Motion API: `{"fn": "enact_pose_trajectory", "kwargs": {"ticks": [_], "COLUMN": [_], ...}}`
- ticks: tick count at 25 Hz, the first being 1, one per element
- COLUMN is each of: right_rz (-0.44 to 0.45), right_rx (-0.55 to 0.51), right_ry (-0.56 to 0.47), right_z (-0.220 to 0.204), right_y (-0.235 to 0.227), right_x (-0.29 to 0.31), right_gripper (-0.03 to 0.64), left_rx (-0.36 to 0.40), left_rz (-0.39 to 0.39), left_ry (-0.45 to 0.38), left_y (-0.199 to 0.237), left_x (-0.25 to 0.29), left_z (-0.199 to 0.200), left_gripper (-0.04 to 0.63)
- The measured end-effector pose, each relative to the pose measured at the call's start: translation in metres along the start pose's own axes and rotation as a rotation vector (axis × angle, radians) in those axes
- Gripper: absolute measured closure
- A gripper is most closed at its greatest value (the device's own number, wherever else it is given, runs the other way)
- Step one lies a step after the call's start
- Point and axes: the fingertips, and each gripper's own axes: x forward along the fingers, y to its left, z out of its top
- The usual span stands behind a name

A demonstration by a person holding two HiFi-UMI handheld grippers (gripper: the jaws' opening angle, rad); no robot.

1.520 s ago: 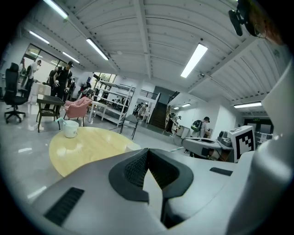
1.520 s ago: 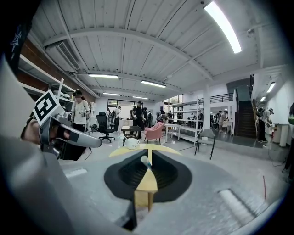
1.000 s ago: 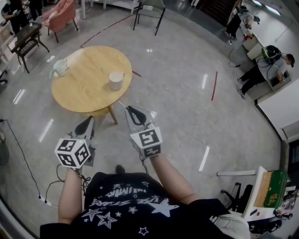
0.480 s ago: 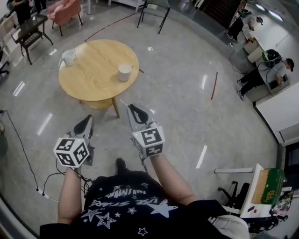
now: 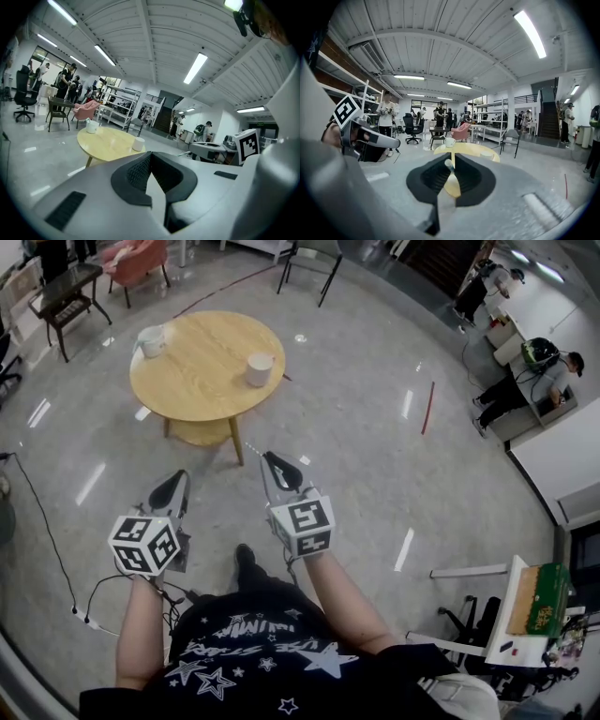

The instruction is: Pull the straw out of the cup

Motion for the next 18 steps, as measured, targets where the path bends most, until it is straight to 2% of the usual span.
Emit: {"fn": "enact_pose_trajectory", "kwargs": {"ticks": [10,18], "right_rz": [-0.031,-0.04], "right_rx": [-0.007,-0.013], "right_ry": [0.006,-0.001], "right_z": [-0.012,-0.005], "right_y": [0.033,0.051], "right_x": [-0.042,-0.052], "right_gripper": [0.598,0.598], "left_rx": [0.021,0.033], "left_rz": [-0.036,-0.056], "left_ry": [0.016,-0.003], "left_y": [-0.016,-0.02], "left_x": [-0.044,-0.06], "left_z": [-0.023,-0.017], "left_gripper": [0.589,0.589]}}
